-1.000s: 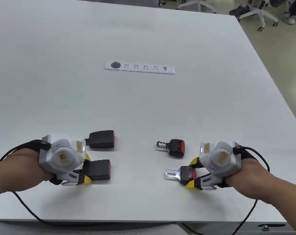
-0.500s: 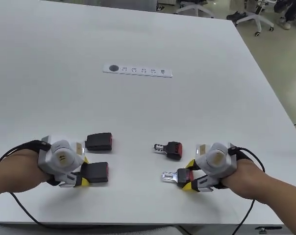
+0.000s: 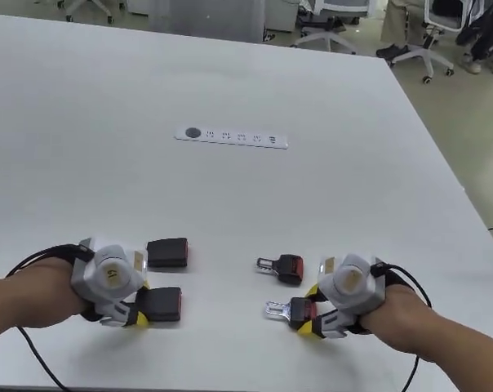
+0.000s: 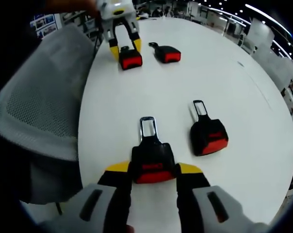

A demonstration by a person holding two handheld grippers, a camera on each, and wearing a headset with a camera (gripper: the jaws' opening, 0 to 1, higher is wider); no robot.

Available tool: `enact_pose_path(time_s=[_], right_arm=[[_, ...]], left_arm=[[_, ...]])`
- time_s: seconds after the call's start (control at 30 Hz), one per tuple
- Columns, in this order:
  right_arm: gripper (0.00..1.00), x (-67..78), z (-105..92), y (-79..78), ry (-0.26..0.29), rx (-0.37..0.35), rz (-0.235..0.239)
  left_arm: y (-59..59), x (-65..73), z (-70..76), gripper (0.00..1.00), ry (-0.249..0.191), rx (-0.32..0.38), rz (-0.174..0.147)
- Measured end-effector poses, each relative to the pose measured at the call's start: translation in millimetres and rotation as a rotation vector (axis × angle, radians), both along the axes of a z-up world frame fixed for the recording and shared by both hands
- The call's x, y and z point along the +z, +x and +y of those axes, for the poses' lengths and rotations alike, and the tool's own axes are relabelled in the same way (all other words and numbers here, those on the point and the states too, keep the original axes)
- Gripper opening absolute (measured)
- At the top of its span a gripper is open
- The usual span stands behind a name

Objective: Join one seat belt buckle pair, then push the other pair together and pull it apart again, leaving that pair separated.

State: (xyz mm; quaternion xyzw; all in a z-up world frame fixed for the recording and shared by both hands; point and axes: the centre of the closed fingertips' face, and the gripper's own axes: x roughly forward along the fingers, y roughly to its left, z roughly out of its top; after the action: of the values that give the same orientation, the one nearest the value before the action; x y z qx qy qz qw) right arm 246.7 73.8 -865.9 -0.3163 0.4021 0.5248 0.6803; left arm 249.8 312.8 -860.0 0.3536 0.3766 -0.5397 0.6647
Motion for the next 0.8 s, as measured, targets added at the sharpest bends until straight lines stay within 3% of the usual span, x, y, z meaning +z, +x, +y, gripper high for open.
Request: enact_pose_path(time_s=[0.8], right_arm=[[0.36, 1.7, 96.3, 5.4, 0.075, 0.063, -0.044]], left_arm=[[0.6, -0.8, 0.8, 0.32, 0.023, -0.009, 0.008]])
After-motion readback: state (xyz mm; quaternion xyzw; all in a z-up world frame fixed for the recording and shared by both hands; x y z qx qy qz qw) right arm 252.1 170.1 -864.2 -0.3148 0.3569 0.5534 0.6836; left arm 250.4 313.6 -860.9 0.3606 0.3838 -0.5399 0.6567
